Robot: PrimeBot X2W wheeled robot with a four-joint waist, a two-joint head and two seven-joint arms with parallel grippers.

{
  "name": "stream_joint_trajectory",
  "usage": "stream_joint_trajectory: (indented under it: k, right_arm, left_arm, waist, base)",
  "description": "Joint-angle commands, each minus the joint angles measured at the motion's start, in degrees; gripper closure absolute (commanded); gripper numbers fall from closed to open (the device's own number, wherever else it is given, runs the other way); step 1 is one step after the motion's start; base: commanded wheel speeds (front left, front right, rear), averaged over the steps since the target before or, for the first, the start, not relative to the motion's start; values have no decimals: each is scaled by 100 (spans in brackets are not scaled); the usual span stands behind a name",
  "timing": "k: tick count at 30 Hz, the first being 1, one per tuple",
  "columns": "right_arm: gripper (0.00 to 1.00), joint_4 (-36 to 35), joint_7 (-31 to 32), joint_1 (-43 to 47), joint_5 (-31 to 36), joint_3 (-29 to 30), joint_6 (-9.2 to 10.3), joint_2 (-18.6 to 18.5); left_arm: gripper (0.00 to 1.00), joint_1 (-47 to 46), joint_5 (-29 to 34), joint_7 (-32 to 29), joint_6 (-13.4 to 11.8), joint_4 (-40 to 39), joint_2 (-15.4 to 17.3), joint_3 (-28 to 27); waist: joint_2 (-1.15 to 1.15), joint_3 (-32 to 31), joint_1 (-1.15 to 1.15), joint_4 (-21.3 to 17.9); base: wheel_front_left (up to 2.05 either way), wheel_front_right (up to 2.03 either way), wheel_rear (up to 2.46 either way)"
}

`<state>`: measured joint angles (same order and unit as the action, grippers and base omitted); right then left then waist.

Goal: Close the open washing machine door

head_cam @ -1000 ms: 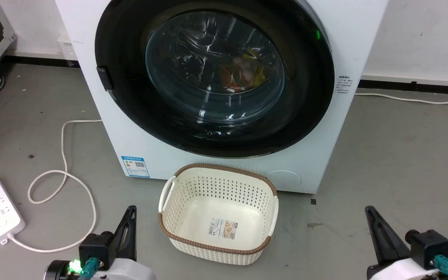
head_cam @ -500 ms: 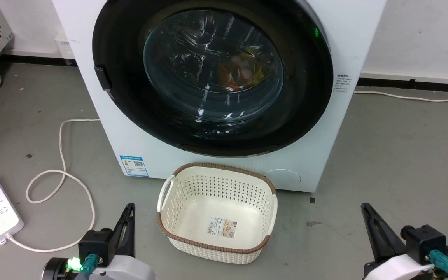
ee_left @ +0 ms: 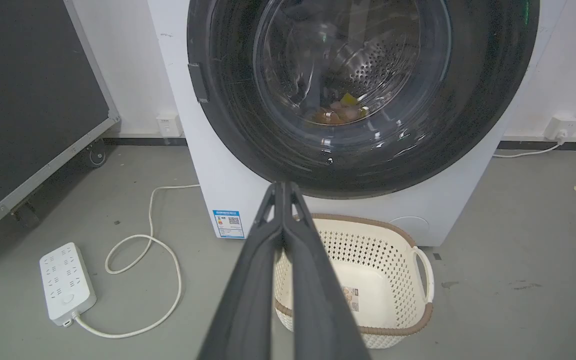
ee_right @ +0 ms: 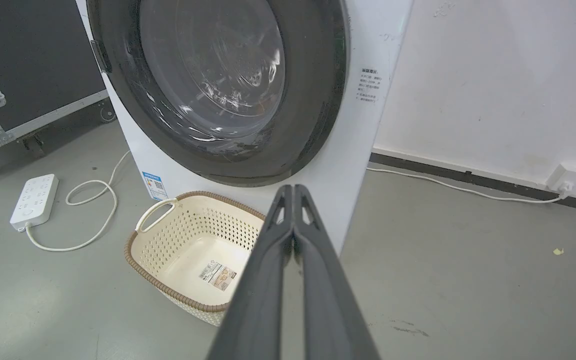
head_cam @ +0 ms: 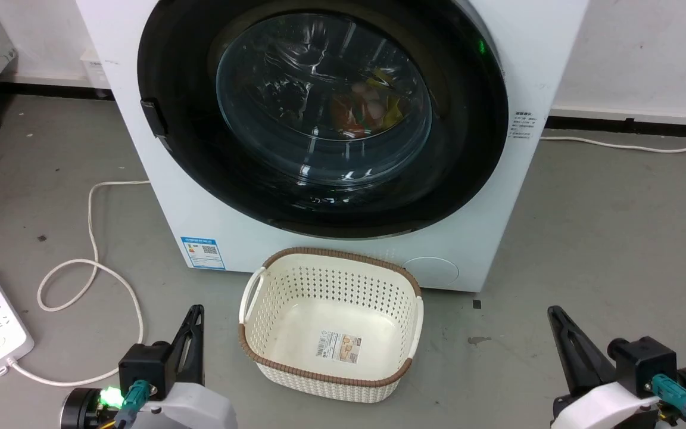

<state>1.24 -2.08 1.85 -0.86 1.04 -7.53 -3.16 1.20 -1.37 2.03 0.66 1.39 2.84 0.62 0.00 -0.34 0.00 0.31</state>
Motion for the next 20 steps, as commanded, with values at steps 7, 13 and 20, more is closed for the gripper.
stream_joint_trajectory:
  k: [7,13,20]
  right_arm:
    - [100,-80,91,-131,62,-51,4,26]
    - [100,-106,162,-164,77,-83,4,27]
    - [100,-124,208,-185,86,-104,4,28]
  left_arm:
    - [100,-91,85,-86,-41,-73,3,-39]
    - [100,-109,116,-157,-56,-113,4,-53]
    - [100,-120,137,-203,-66,-139,4,-62]
  waist:
    - [0,14,0,-13]
    - [0,26,0,-24]
    - [0,34,0,-31]
  base:
    - [0,0,0]
    - [0,0,0]
    - [0,0,0]
